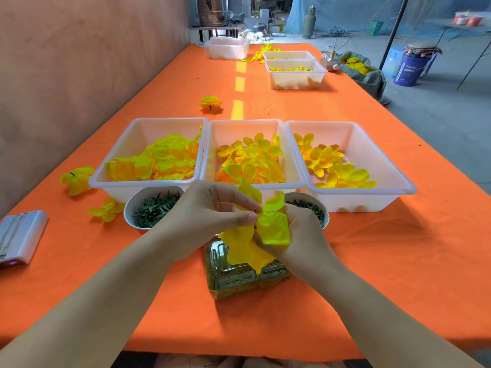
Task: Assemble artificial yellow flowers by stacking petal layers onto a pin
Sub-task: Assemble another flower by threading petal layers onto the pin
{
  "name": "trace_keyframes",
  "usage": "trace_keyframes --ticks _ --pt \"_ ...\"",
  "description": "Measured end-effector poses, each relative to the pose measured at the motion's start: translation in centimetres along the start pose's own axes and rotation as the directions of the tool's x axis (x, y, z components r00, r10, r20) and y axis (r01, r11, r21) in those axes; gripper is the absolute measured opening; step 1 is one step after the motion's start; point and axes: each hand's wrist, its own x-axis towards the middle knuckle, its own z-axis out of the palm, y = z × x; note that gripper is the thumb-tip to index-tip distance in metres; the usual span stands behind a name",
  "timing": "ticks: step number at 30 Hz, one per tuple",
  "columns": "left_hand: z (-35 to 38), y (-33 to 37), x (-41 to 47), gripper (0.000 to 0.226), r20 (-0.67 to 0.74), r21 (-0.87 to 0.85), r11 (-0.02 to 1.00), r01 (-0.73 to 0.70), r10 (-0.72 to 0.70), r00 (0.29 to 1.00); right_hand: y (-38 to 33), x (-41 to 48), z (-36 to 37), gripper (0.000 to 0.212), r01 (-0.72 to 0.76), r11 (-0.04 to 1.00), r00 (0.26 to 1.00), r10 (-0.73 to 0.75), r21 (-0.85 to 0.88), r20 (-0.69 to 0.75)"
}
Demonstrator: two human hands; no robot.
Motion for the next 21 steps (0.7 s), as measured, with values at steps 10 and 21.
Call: trace_keyframes --ticks 10,21 --pt "0.0 0.1 0.9 0.008 0.045 0.211 0.976 0.057 -0.068 0.997 0.9 -0.1 0.4 0.017 -0.01 0.995 1.0 0.012 0.101 -0.015" --pt "0.5 0.6 0.3 0.012 -0.062 0.351 0.932 0.091 -0.074 0.995 0.6 -0.3 -0.6 0.021 0.045 0.997 0.998 -0.048 0.058 0.051"
